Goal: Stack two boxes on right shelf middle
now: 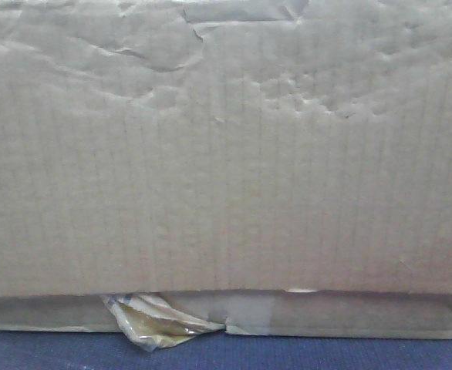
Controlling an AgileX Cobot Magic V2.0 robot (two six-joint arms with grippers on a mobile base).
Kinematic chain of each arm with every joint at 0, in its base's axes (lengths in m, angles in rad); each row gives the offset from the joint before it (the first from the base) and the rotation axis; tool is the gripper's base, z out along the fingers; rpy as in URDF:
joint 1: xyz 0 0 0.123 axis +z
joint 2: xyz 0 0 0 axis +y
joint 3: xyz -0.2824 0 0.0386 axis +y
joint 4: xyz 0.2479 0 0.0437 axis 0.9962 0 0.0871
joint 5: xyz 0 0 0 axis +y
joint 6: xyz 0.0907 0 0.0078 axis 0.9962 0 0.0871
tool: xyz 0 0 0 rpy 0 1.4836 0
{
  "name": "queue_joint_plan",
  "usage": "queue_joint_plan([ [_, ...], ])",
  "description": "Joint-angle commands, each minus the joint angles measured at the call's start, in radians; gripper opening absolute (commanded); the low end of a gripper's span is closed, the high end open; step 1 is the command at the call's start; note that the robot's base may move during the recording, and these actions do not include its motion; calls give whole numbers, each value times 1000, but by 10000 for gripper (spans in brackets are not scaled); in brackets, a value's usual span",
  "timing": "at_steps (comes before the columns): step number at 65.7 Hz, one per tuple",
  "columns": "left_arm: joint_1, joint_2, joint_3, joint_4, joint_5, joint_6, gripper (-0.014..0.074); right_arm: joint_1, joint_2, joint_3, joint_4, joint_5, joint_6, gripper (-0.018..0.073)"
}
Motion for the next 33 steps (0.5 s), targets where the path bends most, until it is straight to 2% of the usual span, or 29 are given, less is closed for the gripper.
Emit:
queue_joint_plan([
  [1, 5, -5, 27, -21, -61, -15, -111, 1, -4, 0, -5, -19, 0, -164],
  [20, 7, -5, 35, -23, -63, -15, -101, 1, -4, 0, -5, -19, 0, -164],
  [25, 7, -5, 35, -23, -50, -15, -32, 1, -4, 0, -5, -19, 0, -164],
  [33, 7, -5, 35, -14, -48, -15, 154, 1, -4, 0, -5, -19, 0, -164],
])
